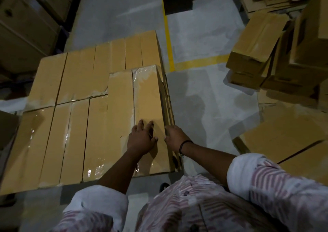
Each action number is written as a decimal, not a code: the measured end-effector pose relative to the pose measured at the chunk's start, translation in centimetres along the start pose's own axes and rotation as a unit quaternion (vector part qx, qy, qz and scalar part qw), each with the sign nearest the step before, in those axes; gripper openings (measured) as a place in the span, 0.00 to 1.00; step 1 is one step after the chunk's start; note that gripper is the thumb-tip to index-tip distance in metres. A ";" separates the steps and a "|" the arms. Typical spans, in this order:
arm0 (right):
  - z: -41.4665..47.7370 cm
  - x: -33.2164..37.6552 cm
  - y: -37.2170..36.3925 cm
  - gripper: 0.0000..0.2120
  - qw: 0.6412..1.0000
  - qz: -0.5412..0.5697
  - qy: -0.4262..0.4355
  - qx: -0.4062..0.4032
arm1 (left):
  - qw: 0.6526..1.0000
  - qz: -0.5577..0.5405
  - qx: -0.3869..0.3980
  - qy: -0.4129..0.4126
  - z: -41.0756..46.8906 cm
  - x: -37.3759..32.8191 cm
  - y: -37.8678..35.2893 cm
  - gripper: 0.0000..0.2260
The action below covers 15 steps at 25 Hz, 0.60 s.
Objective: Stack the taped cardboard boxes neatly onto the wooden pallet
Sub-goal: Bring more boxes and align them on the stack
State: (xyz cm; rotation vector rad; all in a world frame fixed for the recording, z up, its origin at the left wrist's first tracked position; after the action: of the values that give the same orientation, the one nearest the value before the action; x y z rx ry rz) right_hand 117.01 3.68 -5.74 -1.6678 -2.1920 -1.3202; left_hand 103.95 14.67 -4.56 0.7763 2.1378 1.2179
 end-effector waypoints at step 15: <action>-6.1 -0.2 -7.0 0.31 0.995 -0.087 0.016 -0.055 | 0.990 -0.104 -0.022 0.094 -10.2 9.6 -3.0 0.50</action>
State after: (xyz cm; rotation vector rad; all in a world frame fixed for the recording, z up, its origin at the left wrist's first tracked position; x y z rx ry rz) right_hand 108.88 -0.71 -6.02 -1.5076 -2.3316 -1.5253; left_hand 89.68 14.52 -4.48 0.4210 2.2686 1.2632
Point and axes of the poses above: each hand's wrist, its own z-axis towards the middle knuckle, its own y-axis out of the back of the hand, x = y × z, the point moved 3 cm from there along z, towards the middle knuckle, and after that the axes turned 11 degrees about -y, right-handed, at the moved point
